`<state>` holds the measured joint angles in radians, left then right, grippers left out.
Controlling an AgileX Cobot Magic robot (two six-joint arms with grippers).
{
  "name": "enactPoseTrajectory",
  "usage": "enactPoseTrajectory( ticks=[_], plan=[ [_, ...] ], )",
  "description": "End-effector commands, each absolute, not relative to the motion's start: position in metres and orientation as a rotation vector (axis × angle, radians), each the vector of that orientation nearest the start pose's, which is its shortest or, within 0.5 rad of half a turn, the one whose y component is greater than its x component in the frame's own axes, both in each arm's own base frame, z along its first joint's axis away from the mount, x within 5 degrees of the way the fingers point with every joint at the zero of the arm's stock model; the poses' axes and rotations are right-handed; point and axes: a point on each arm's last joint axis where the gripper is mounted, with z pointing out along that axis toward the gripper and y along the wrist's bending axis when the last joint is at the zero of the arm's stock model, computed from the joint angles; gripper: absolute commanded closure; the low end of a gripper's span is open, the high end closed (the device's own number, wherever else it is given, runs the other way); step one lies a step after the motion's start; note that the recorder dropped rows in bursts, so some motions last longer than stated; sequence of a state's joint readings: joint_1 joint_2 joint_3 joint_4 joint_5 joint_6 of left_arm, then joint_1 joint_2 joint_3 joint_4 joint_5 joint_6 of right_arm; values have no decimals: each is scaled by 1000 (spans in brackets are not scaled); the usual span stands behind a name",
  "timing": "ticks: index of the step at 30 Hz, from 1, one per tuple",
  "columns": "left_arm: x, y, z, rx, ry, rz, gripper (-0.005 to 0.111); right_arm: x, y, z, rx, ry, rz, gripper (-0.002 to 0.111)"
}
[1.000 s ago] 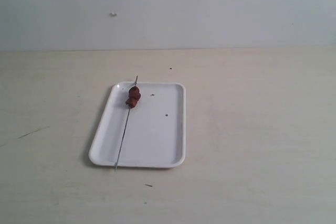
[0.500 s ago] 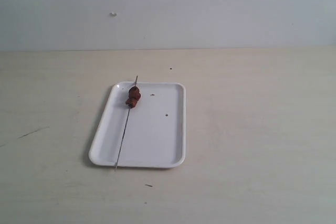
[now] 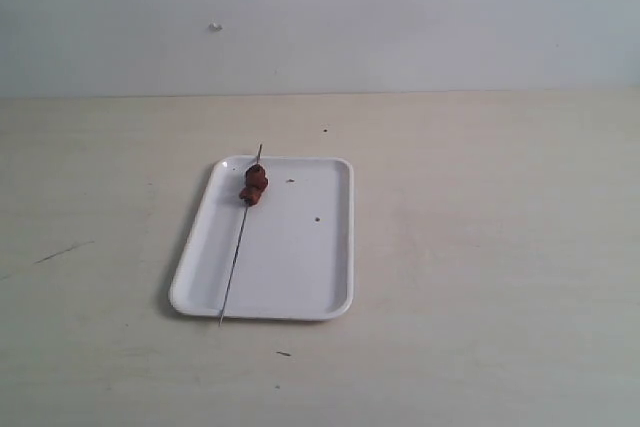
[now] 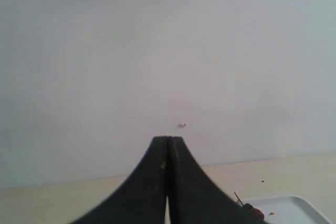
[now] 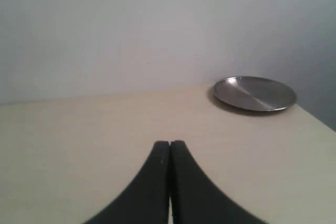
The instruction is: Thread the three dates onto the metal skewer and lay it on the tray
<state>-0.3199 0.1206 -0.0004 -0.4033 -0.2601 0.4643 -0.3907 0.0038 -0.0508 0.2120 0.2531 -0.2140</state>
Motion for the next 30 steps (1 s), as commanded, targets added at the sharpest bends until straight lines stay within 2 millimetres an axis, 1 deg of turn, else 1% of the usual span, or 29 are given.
enactPoseTrajectory(
  ticks=[1,2,4,5,6,7,16,18,19,22,25,27,30],
  plan=[
    [63,-11,228,183,1346,-133,107,53,-18,194,311,1684,-255,108],
    [63,-11,228,183,1346,-133,107,53,-18,193,363,1668,-213,108],
    [63,-11,228,183,1346,-133,107,52,-19,192,372,1678,-222,108],
    [63,-11,228,183,1346,-133,107,52,-20,191,356,1701,-255,108],
    [63,-11,228,183,1346,-133,107,51,-22,191,295,1721,-348,108],
    [63,-11,228,183,1346,-133,107,50,-23,191,270,1727,-384,108],
    [63,-11,228,183,1346,-133,107,50,-23,190,272,1728,-380,108],
    [63,-11,228,265,1328,-23,107,50,-23,190,272,1728,-380,108],
    [65,-11,225,264,1369,-25,107,50,-23,190,272,1728,-380,108],
    [64,-7,215,172,1486,-22,107,50,-23,190,272,1728,-380,108],
    [61,0,212,1,1514,0,107,50,-23,190,272,1728,-380,108],
    [61,4,212,-68,1512,27,107,50,-23,190,272,1728,-380,108],
    [61,5,210,-74,1541,53,107,50,-23,190,272,1728,-380,108]
  ],
)
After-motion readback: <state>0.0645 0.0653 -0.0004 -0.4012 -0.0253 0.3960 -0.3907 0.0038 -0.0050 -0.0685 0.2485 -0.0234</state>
